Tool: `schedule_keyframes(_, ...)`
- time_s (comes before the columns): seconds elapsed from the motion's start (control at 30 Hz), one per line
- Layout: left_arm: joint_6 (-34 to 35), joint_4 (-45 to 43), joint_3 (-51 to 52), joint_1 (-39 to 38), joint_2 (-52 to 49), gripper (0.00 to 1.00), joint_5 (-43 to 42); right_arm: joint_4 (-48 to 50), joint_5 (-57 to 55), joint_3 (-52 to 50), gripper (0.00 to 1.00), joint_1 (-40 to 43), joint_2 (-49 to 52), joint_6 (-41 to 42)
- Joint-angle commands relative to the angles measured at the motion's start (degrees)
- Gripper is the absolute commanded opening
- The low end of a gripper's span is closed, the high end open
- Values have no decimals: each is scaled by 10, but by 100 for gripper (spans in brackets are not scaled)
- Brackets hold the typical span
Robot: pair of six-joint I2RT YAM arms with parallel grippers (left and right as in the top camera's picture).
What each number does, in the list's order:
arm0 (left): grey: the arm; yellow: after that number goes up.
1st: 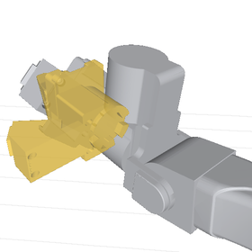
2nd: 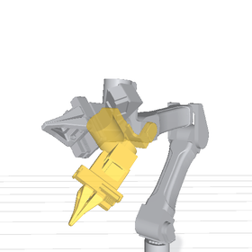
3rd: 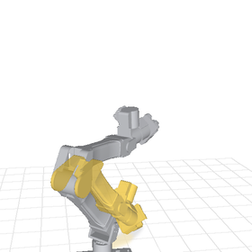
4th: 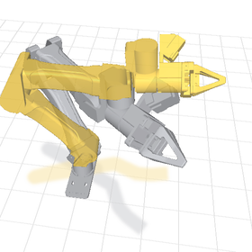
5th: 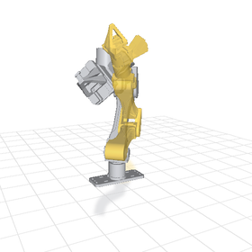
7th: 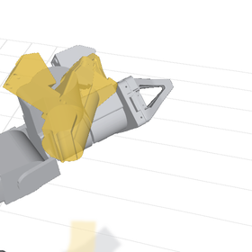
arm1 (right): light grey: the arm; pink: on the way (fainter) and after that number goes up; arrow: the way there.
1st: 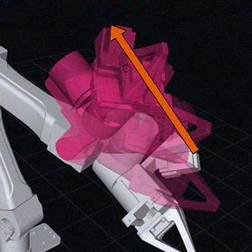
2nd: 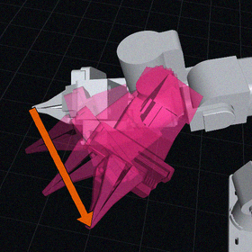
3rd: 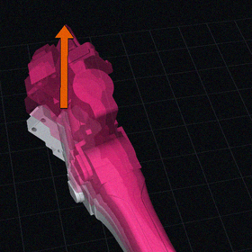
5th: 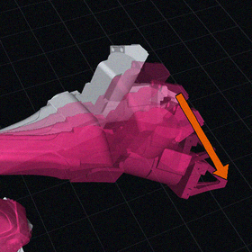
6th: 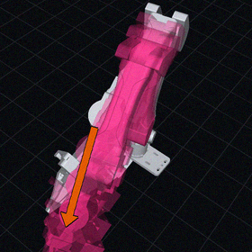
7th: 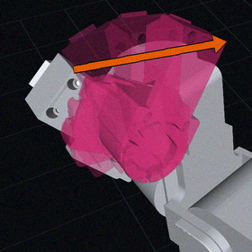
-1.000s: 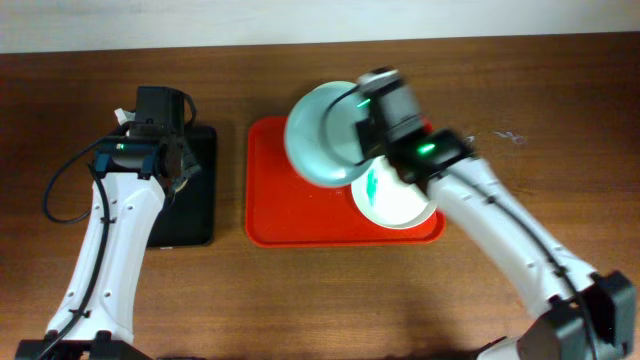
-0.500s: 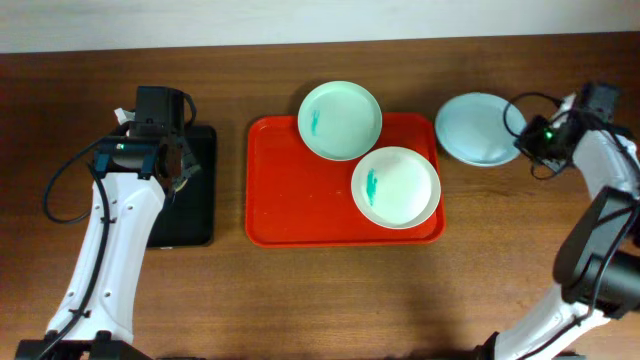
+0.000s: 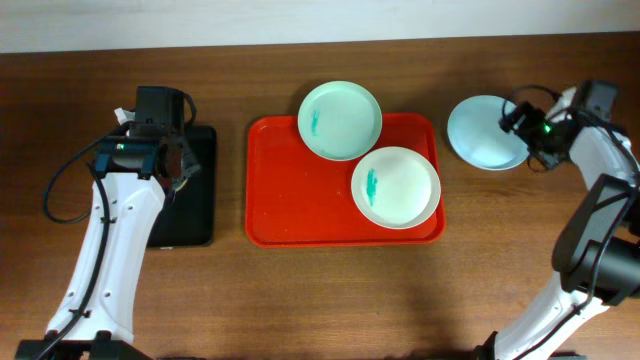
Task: Clean dirty plates on tray and stack at the side
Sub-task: 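Set the light blue plate on the table right of the tray, then move the right gripper to the white plate and grasp its rim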
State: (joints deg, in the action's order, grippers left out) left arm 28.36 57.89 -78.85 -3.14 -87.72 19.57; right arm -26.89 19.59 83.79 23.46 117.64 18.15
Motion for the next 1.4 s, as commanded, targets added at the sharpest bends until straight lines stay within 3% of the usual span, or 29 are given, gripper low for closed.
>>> schedule_keyframes(0.0,3,-1,1,2,-7,0,8,-10,26,56,98,-57,-41,-31)
schedule_keyframes(0.2,3,-1,1,2,-7,0,8,-24,-6,70,99,-197,-37,-167)
schedule_keyframes(0.27,3,-1,1,2,-7,0,8,-19,-82,67,99,-254,-26,-167)
schedule_keyframes(0.4,3,0,1,2,-7,0,7,10,-122,66,99,-316,10,-167)
schedule_keyframes(0.47,3,0,1,2,-7,0,8,21,-130,66,88,-334,30,-166)
schedule_keyframes(0.6,3,0,1,2,-7,0,5,36,-130,66,80,-345,62,-126)
schedule_keyframes(0.7,3,0,1,2,-7,0,-5,38,-125,66,64,-348,75,-115)
schedule_keyframes(0.83,3,0,1,2,-7,0,-5,50,-126,66,51,-360,87,-115)
schedule_keyframes(0.93,3,0,1,2,-7,0,-5,63,-126,66,50,-369,92,-114)
schedule_keyframes(1.03,3,0,1,2,-7,0,-5,77,-128,66,42,-374,94,-75)
schedule_keyframes(1.37,3,0,1,2,-7,0,-5,77,-129,63,53,-374,99,-67)
